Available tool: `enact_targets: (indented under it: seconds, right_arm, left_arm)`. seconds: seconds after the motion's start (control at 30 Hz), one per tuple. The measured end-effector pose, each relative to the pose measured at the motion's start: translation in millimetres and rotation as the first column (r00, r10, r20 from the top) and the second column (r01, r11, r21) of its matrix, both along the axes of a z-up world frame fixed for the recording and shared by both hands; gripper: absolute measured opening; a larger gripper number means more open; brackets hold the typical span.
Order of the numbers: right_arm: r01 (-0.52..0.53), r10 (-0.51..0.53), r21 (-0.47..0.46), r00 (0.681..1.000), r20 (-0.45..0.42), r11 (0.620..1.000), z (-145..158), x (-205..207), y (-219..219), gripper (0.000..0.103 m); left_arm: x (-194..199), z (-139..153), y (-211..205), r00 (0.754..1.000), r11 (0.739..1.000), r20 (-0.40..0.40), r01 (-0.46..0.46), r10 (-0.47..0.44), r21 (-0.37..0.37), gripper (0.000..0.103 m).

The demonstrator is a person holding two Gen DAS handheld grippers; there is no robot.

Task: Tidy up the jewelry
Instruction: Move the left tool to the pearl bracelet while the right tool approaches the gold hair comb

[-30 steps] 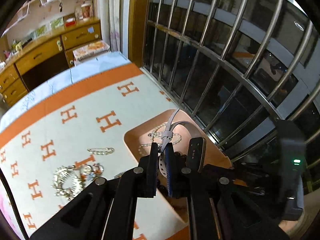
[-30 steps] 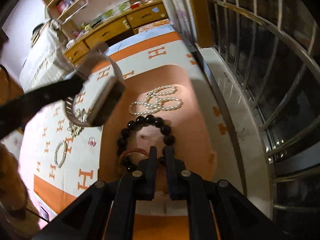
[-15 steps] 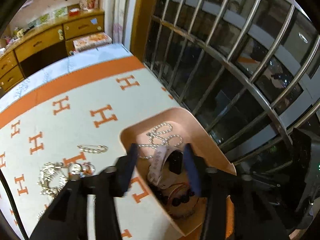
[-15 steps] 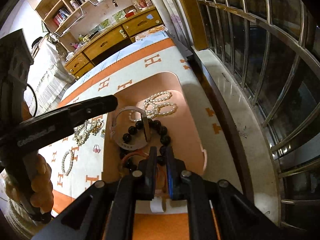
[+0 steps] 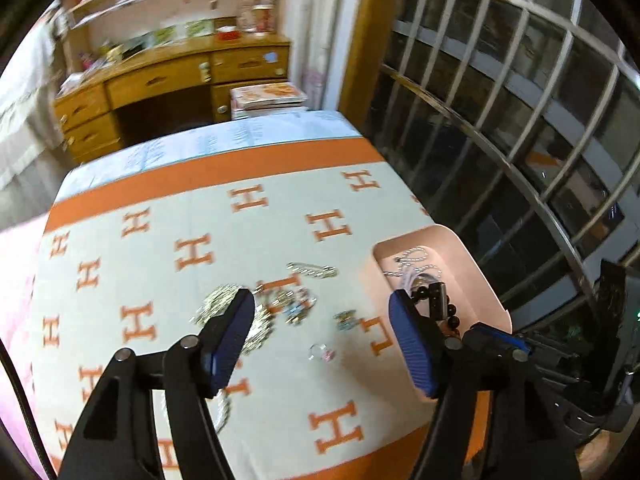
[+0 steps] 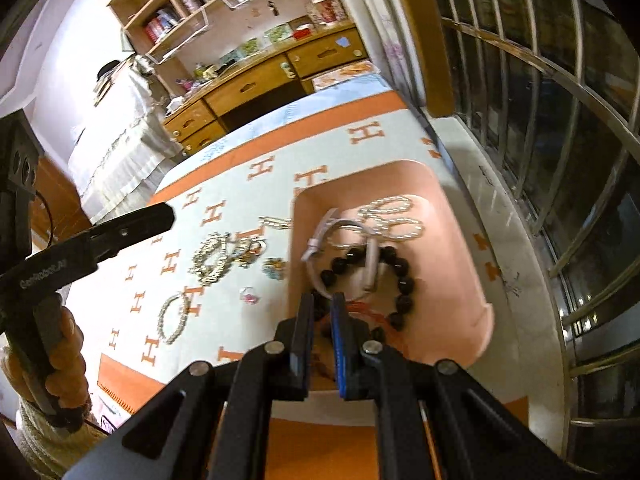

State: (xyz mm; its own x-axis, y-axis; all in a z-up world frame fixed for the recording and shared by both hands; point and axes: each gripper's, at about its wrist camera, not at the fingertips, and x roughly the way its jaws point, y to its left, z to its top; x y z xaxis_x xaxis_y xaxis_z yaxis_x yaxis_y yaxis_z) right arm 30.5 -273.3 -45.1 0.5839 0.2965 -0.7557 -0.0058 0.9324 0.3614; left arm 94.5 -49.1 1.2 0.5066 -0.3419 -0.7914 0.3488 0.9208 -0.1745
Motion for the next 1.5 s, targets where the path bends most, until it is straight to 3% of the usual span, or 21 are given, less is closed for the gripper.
enact_targets:
  seconds: [0.13,0.27,0.57,0.8,1.0,1.33,1.37,1.47,1.5]
  right_arm:
    - [-0.033,0.034,-0.008,0.999,0.012,0.999,5.1,-0.1,14.0,0.009]
    - [-0.067,0.068,-0.035,0.997,0.028,0.997,11.6,-1.4,27.5,0.009]
    - [-0.148,0.149,-0.046,0.988,0.035,0.988,20.7,4.8,54.0,0.009]
    - [-0.219,0.219,-0.056,0.976,-0.002,0.974,12.3,18.6,81.2,0.009]
    - [-0.255,0.252,-0.069,0.967,-0.045,0.964,1.0,34.4,96.3,0.009]
    - [-0.325,0.313,-0.053,0.936,-0.159,0.944,-13.9,94.3,116.4,0.009]
    - [-0.336,0.323,-0.051,0.931,-0.171,0.941,-13.7,103.5,120.3,0.013]
    - [-0.349,0.333,-0.061,0.925,-0.184,0.935,-14.1,122.0,129.5,0.04]
    - [-0.348,0.332,-0.059,0.924,-0.19,0.936,-14.9,127.4,131.8,0.043]
  left_arm:
    - [-8.9,7.7,30.2,0.999,0.998,-0.004,-0.054,0.054,-0.034,0.069]
    - [-23.6,18.2,57.1,0.991,0.992,0.046,-0.123,0.124,-0.023,0.082]
    - [-45.0,9.2,114.3,0.965,0.967,0.061,-0.255,0.255,0.0,0.082]
    - [-32.3,-48.5,140.7,0.943,0.942,-0.071,-0.315,0.324,0.117,0.082]
    - [-15.6,-100.5,144.7,0.93,0.945,-0.193,-0.286,0.314,0.16,0.081]
    - [1.2,-135.2,134.5,0.934,0.947,-0.237,-0.21,0.268,0.243,0.075]
    - [1.7,-134.8,134.0,0.937,0.947,-0.227,-0.21,0.265,0.242,0.075]
    - [5.8,-135.6,133.8,0.938,0.95,-0.232,-0.201,0.257,0.24,0.075]
    - [7.2,-135.9,133.7,0.939,0.951,-0.233,-0.198,0.254,0.239,0.075]
